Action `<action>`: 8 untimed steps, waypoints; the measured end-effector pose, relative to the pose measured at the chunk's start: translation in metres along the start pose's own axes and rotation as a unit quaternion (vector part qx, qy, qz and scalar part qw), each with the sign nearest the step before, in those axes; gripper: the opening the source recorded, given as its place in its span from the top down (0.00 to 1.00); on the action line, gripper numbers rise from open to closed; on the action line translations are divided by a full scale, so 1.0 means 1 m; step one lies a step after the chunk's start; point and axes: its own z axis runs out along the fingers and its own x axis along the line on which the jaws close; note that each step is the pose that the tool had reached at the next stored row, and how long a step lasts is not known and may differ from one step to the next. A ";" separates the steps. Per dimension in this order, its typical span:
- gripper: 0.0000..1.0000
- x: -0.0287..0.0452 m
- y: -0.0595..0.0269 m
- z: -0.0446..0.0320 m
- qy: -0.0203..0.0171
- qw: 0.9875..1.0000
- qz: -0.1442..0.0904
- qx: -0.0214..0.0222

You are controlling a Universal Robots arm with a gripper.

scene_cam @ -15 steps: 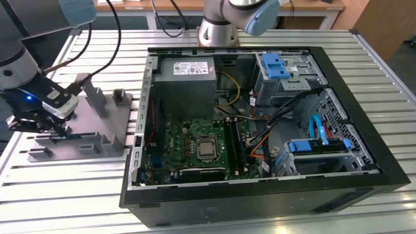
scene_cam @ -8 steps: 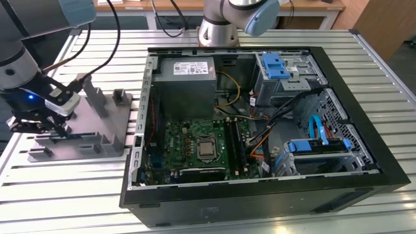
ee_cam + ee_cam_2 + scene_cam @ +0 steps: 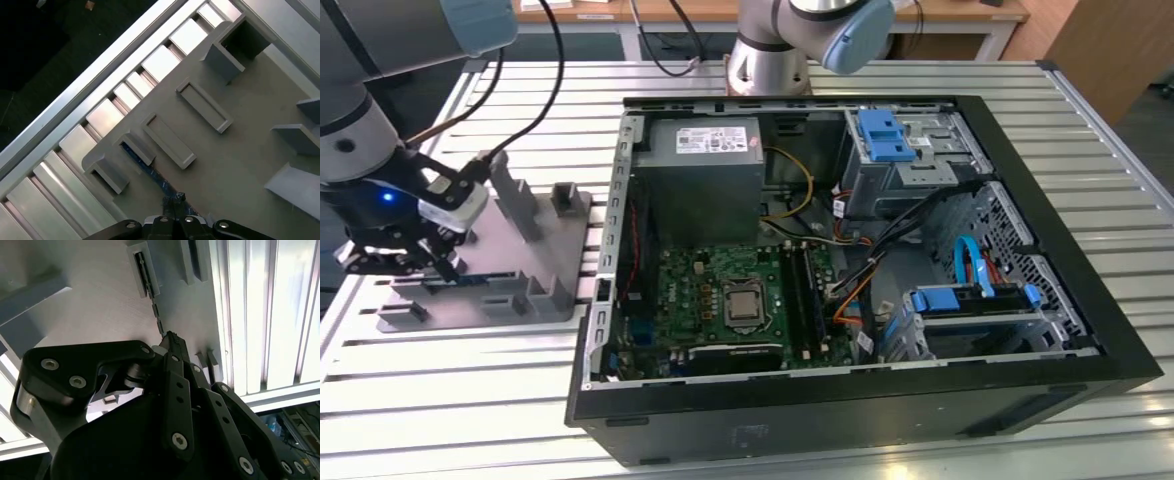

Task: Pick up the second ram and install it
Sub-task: 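Pick up the second ram and move it above second insertion slot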

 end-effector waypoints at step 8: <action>0.89 0.0000 0.0000 0.0000 0.001 0.999 -0.043 0.002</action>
